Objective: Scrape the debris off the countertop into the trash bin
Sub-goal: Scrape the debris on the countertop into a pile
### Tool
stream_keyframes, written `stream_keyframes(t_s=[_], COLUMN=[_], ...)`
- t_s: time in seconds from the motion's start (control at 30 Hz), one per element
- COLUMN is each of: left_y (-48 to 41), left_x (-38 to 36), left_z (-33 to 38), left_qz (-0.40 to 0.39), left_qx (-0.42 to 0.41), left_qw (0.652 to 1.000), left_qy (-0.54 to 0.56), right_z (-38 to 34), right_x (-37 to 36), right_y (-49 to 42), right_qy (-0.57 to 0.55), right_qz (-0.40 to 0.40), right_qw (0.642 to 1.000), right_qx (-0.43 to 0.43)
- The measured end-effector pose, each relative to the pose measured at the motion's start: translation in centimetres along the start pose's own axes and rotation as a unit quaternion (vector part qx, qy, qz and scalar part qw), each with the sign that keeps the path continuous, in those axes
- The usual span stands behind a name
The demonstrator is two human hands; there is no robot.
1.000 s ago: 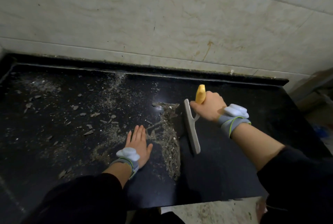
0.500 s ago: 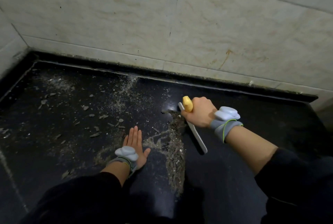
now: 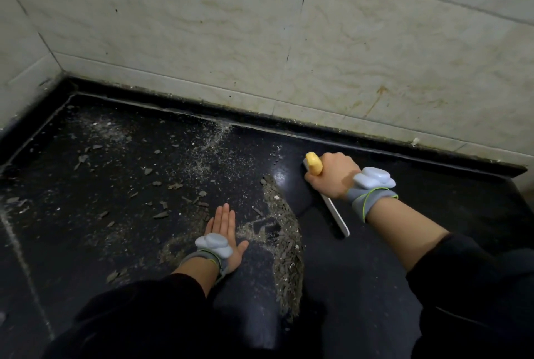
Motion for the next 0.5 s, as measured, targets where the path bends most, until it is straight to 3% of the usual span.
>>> stream_keyframes(t_s=[0.23, 0.4, 0.5], left_y=[-0.2, -0.2, -0.2], left_x=[-0.1, -0.1, 0.0], left_z=[0.0, 0.0, 0.0], left_qz=[-0.003, -0.006, -0.009], left_qx=[-0.002, 0.002, 0.003], left_qw=[1.000, 1.000, 1.000], left_qy=[0.010, 0.013, 0.010], right_z=[-3.2, -2.8, -1.6], right_x=[-1.0, -1.0, -0.4], right_y=[1.8, 1.4, 0.4], right_qy=[-0.012, -0.081, -0.069], right_qz=[-0.040, -0.022, 0.022], right_qw=[0.993, 0.991, 0.994], right_qx=[0.107, 0.103, 0.081])
Point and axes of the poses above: each hand's wrist, its own y-axis away from the middle knuckle, its own x-axis out of the back of the hand, z = x × y, the point moved 2 cm from there along -y, towards the middle knuckle, and after that the axes turned 6 degrees about z, right-handed, at the moved point
